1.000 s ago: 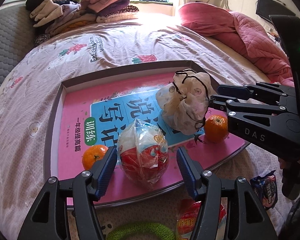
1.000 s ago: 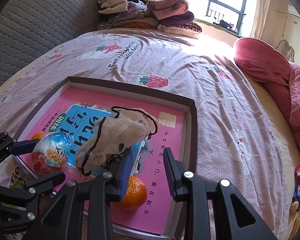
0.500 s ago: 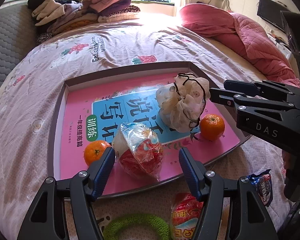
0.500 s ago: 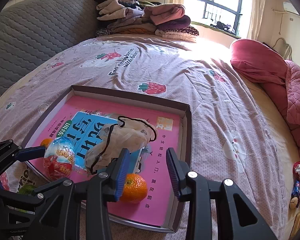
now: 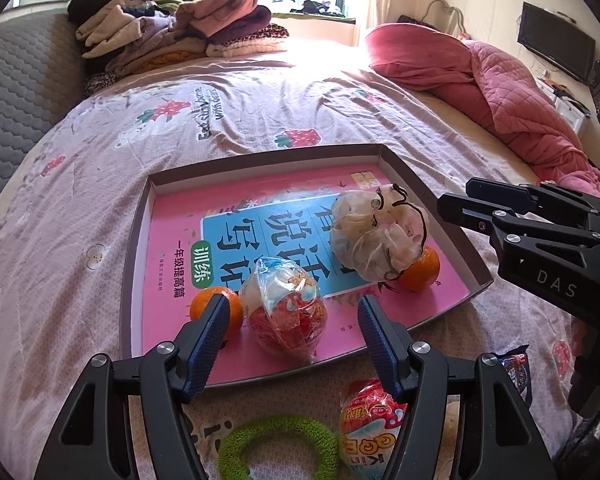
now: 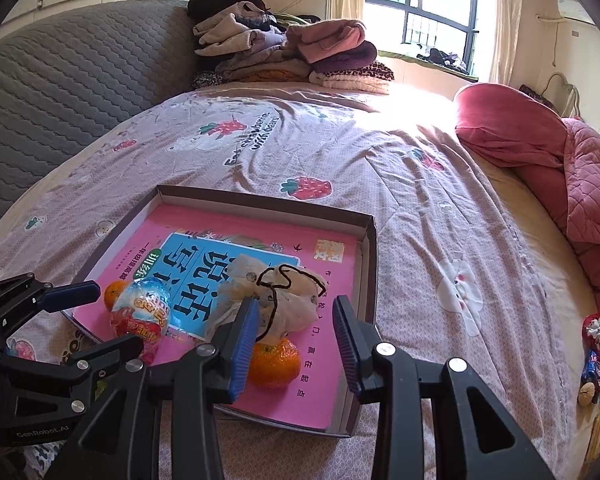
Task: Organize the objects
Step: 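Withdraw both open tools back from the pink box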
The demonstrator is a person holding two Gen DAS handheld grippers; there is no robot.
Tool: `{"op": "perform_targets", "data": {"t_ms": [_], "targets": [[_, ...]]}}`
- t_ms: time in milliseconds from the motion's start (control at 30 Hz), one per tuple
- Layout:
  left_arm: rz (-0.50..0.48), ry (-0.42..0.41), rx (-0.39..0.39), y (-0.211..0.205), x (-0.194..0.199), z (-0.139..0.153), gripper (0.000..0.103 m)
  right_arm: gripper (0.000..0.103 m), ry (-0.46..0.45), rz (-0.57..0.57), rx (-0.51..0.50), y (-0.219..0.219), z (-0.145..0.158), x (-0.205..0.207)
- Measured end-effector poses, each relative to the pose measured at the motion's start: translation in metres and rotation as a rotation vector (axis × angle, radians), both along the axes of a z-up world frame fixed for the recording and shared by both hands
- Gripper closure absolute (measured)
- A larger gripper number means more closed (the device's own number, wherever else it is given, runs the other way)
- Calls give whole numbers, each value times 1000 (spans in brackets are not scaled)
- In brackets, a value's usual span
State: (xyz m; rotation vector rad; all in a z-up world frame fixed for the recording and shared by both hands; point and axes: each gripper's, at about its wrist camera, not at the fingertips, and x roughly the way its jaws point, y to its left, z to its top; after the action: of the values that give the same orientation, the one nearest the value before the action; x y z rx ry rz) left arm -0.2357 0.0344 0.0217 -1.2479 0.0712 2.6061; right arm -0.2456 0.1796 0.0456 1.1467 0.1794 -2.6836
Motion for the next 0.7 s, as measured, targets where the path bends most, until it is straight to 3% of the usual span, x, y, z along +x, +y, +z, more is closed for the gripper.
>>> {"op": "perform_targets", "data": {"t_ms": [433,700], "targets": [[20,46,-9,-3,20,24,34,64,55,17,-38,-2,19,20],[39,72,-21,-10,33,35,29,56,113,52,-65,-10,39,37]]}}
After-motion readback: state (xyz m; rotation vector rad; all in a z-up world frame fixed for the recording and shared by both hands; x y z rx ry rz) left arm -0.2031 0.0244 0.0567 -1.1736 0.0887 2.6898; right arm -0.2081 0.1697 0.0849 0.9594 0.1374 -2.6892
